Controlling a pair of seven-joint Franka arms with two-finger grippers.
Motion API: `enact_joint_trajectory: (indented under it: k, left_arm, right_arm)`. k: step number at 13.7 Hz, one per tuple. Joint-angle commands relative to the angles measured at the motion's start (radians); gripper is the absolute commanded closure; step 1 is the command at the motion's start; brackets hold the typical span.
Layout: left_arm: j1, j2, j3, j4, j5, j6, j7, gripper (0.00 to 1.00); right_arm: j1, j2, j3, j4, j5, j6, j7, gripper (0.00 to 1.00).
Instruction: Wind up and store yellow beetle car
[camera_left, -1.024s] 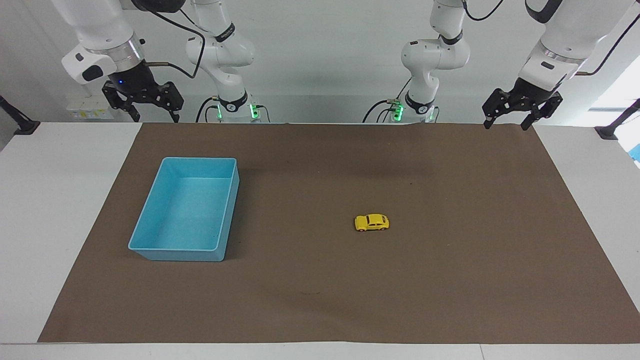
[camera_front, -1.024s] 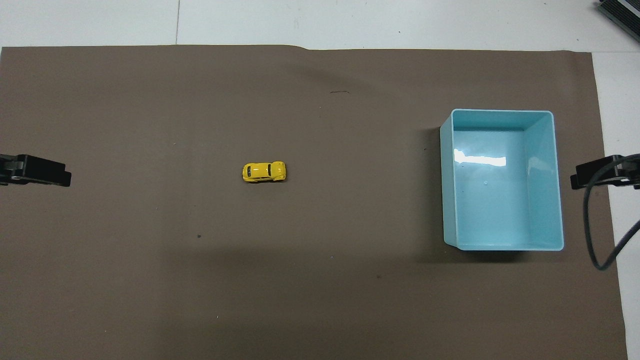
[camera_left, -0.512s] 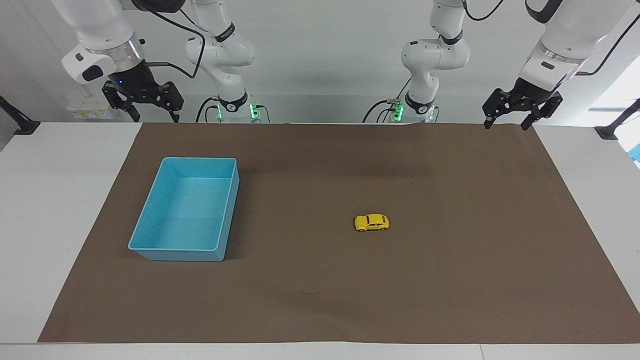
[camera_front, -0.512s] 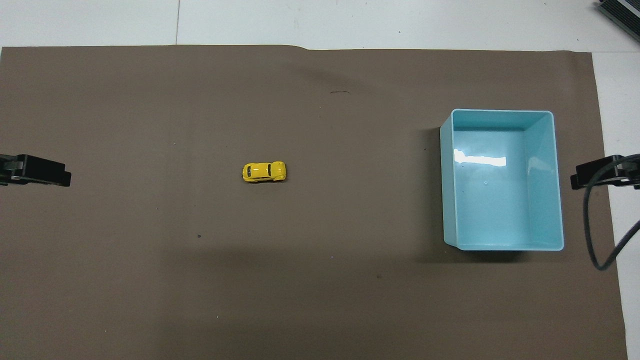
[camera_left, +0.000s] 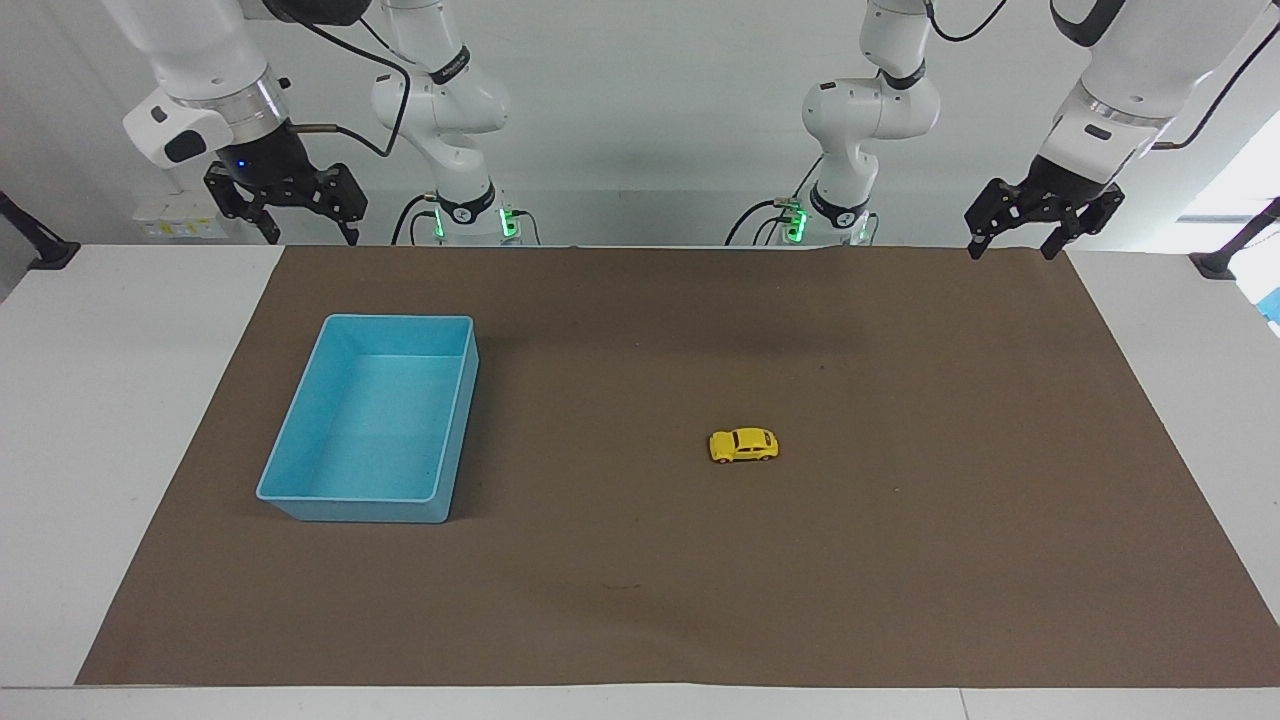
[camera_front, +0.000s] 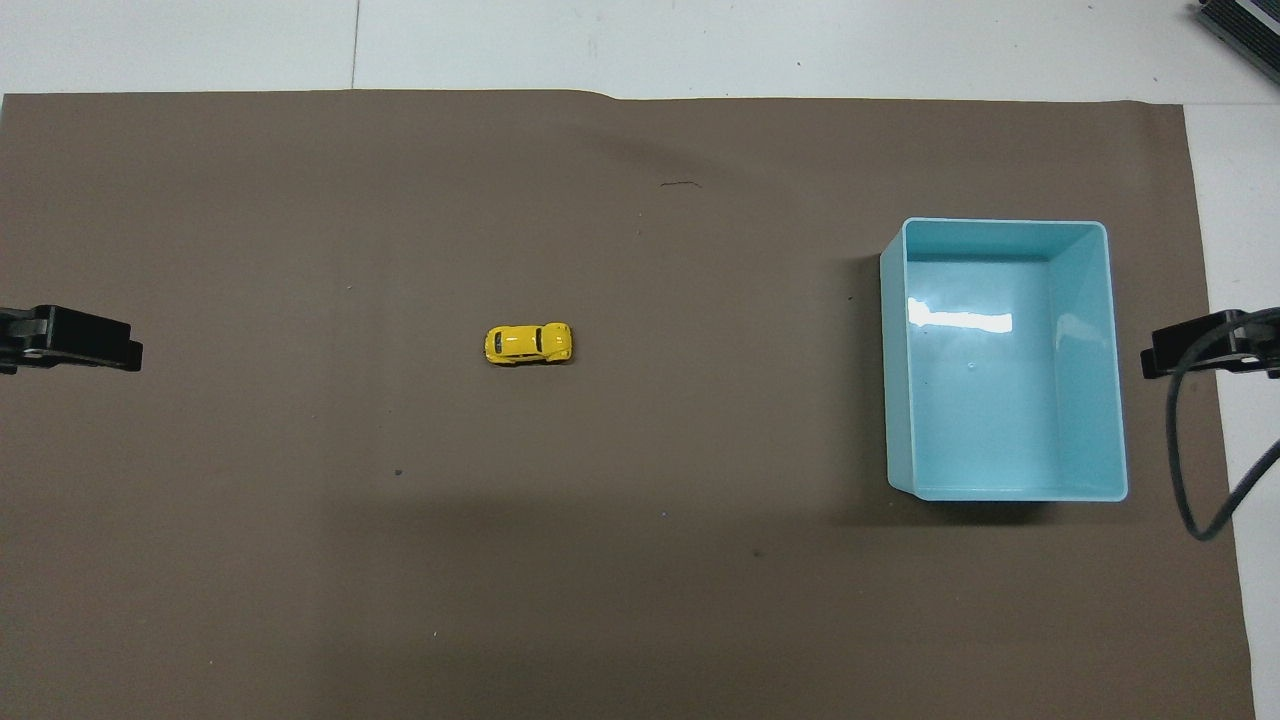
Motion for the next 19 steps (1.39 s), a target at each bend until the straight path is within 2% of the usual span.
enact_joint_trajectory:
  k: [1, 3, 7, 19]
  left_arm:
    - [0.003, -0.017, -0.002, -0.008, 0.0, -0.018, -0.054, 0.0]
    - [0.005, -0.017, -0.004, -0.008, -0.001, -0.019, -0.132, 0.0]
    - [0.003, -0.017, -0.002, -0.01, -0.001, -0.028, -0.156, 0.0]
    - [0.014, -0.032, -0.004, -0.03, -0.003, -0.062, -0.554, 0.0]
  right_arm:
    - [-0.02, -0.008, 0.014, 0.003, 0.016, -0.01, 0.004, 0.0]
    - [-0.019, -0.008, 0.014, 0.001, 0.015, -0.009, 0.004, 0.0]
    - [-0.02, -0.008, 0.014, 0.002, 0.015, -0.01, 0.004, 0.0]
    - [-0.02, -0.008, 0.014, 0.001, 0.016, -0.009, 0.004, 0.0]
